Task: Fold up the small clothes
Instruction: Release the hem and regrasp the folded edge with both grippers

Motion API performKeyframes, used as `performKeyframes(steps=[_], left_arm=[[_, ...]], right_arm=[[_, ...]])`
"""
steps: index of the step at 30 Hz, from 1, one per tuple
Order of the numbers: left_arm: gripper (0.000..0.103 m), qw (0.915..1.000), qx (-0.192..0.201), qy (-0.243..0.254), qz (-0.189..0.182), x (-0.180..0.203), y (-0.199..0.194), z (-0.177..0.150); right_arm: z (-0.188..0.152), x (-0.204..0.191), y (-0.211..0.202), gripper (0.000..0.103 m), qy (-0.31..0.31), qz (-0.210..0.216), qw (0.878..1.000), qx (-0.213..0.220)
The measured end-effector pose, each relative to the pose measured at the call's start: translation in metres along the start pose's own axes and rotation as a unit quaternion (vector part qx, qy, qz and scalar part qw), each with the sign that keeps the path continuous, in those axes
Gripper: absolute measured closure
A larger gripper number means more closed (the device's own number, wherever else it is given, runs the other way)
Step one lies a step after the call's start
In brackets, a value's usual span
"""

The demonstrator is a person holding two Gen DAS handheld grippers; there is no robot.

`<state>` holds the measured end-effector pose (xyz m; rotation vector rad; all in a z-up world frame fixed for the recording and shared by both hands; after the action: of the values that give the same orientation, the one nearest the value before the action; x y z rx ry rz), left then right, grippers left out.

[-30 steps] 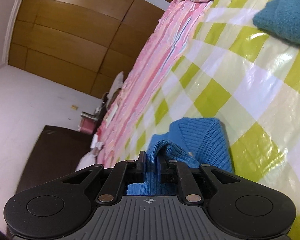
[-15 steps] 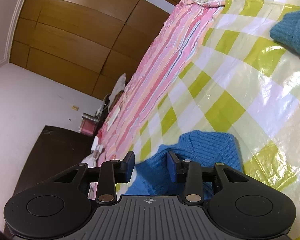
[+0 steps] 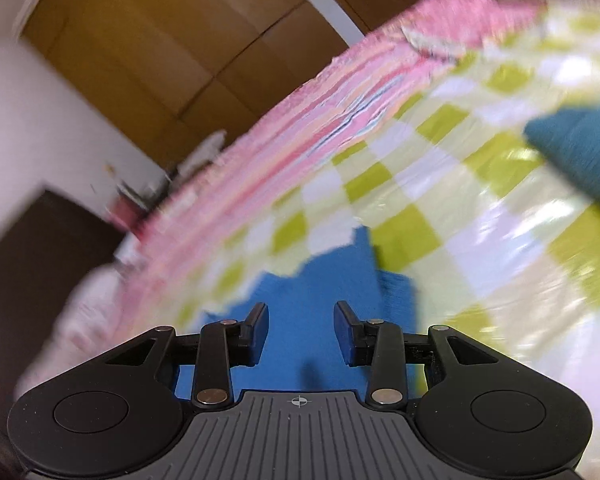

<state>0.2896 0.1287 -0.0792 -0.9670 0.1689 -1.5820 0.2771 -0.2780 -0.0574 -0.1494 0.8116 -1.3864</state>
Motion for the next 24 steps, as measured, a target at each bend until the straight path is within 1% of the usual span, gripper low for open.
performKeyframes(steps=[1, 3, 6, 8, 10, 13, 15, 16, 17, 21, 24], left_arm=[[0.083, 0.9999, -0.001, 0.005, 0.01, -0.005, 0.0, -0.005], [0.079, 0.9997, -0.009, 0.003, 0.02, -0.013, 0.0, -0.012], [0.074, 0.9995, -0.02, 0.003, 0.022, -0.016, 0.004, -0.017], [0.065, 0.999, -0.021, 0.025, 0.03, -0.013, 0.01, -0.018], [0.065, 0.9984, -0.023, 0.035, 0.037, -0.011, 0.016, -0.018], [0.065, 0.9978, -0.027, 0.05, 0.033, -0.007, 0.02, -0.017], [0.07, 0.9974, -0.035, 0.052, 0.036, -0.006, 0.021, -0.017], [0.075, 0.9971, -0.034, 0.057, 0.036, -0.005, 0.019, -0.019], [0.077, 0.9967, -0.032, 0.064, 0.038, -0.004, 0.016, -0.02], [0.078, 0.9963, -0.037, 0.073, 0.027, -0.001, 0.006, -0.028], [0.078, 0.9957, -0.046, 0.074, 0.031, -0.001, 0.013, -0.026]], right_arm=[[-0.006, -0.001, -0.005, 0.066, -0.022, -0.009, 1.0, -0.004], [-0.015, 0.0, -0.011, 0.066, -0.044, -0.018, 0.999, -0.015], [-0.025, 0.004, -0.011, 0.066, -0.053, -0.03, 0.998, -0.031], [-0.03, 0.006, -0.006, 0.066, -0.045, -0.029, 0.998, -0.041], [-0.03, 0.005, -0.003, 0.066, -0.043, -0.026, 0.998, -0.042], [-0.028, -0.001, 0.0, 0.066, -0.057, -0.02, 0.997, -0.043], [-0.028, -0.004, -0.001, 0.067, -0.068, -0.019, 0.996, -0.047], [-0.029, -0.005, -0.002, 0.067, -0.074, -0.018, 0.996, -0.047], [-0.029, -0.005, -0.003, 0.069, -0.078, -0.017, 0.996, -0.048], [-0.033, -0.003, -0.002, 0.069, -0.083, -0.015, 0.995, -0.056], [-0.032, -0.005, 0.003, 0.067, -0.083, -0.01, 0.995, -0.063]])
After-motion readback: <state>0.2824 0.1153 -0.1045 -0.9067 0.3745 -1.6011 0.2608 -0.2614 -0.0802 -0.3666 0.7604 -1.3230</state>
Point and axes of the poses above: each gripper's, at about its wrist camera, not at the fingertips, and y roughly the way its jaws point, x to its right, z to its top, the point moved 6 cm from there along y, roughly the way its jaws point, and after that the axes turned 9 degrees about -y, right-handed, at the moved point
